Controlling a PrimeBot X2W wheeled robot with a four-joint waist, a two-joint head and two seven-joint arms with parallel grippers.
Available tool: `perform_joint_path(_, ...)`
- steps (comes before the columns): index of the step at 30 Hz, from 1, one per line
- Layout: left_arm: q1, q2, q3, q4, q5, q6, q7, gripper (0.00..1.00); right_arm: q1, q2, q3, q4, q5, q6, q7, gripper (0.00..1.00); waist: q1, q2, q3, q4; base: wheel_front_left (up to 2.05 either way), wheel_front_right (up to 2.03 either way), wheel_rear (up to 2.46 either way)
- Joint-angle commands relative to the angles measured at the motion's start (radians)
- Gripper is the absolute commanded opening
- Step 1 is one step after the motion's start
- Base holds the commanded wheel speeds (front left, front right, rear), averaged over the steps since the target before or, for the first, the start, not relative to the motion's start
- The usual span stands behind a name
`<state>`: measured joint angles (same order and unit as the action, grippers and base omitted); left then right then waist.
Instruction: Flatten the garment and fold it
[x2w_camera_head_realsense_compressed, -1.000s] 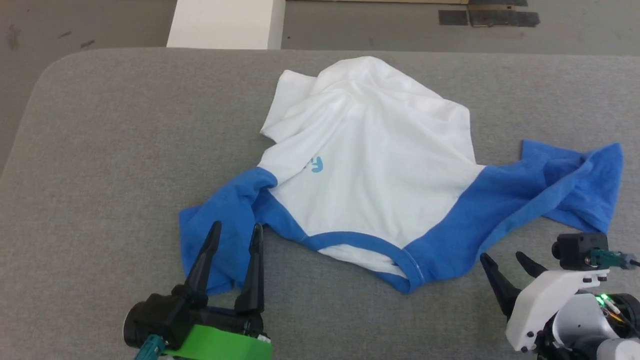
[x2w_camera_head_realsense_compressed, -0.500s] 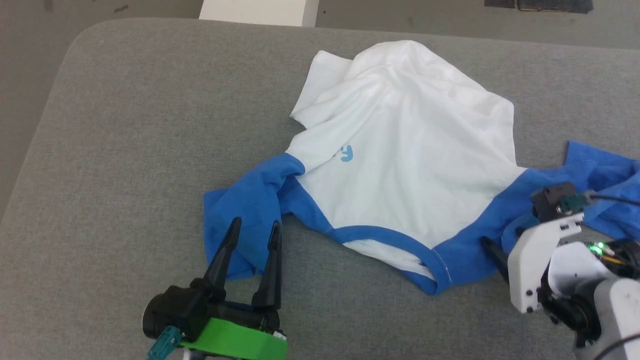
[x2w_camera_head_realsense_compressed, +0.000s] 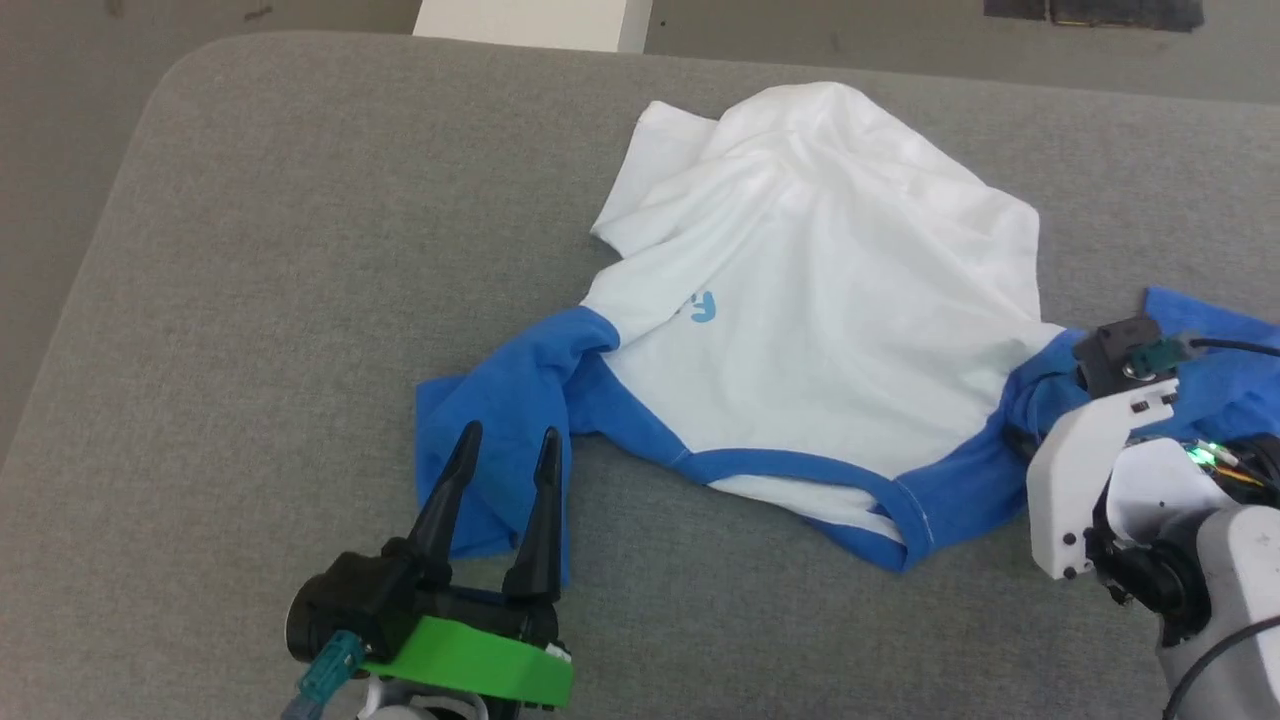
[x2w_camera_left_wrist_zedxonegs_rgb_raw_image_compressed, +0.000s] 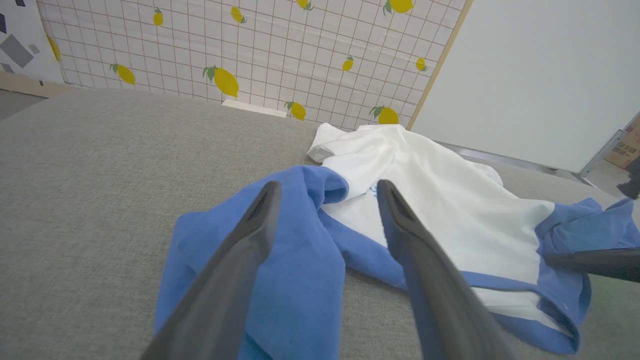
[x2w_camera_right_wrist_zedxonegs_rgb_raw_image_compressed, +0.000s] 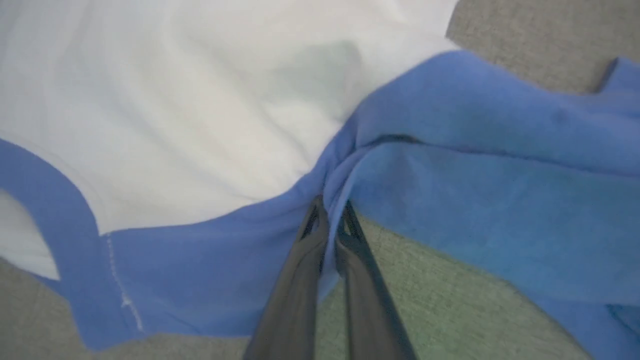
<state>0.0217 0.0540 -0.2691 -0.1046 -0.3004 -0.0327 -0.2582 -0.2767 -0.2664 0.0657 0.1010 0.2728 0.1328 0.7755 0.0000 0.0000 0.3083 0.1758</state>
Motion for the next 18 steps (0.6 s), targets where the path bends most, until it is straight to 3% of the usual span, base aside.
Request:
perform_joint_path(1,-0.004,-0.004,0.003,0.001,-0.01,0.001,-0.004,1.0,0.037,0.002,-0.019,0.011,0.009,-0.002,-0.016,0.0,0.0,0.0,-0.018,-0.019,0.0,0.0,0.0)
perform_joint_path(8,0.015,0.015,-0.041,0.069,0.035,-0.031,0.012,1.0,0.088,0.071,-0.121,-0.103,0.036,-0.002,-0.14,0.0,0.0,0.0,-0.056,-0.062,0.0,0.0,0.0)
perform_joint_path(18,-0.033,0.117,-0.154,0.054,0.055,-0.076,0.291,1.0,0.188,0.136,-0.218,-0.216,0.021,-0.002,-0.192,0.0,0.0,0.0,-0.077,-0.108,0.0,0.0,0.0)
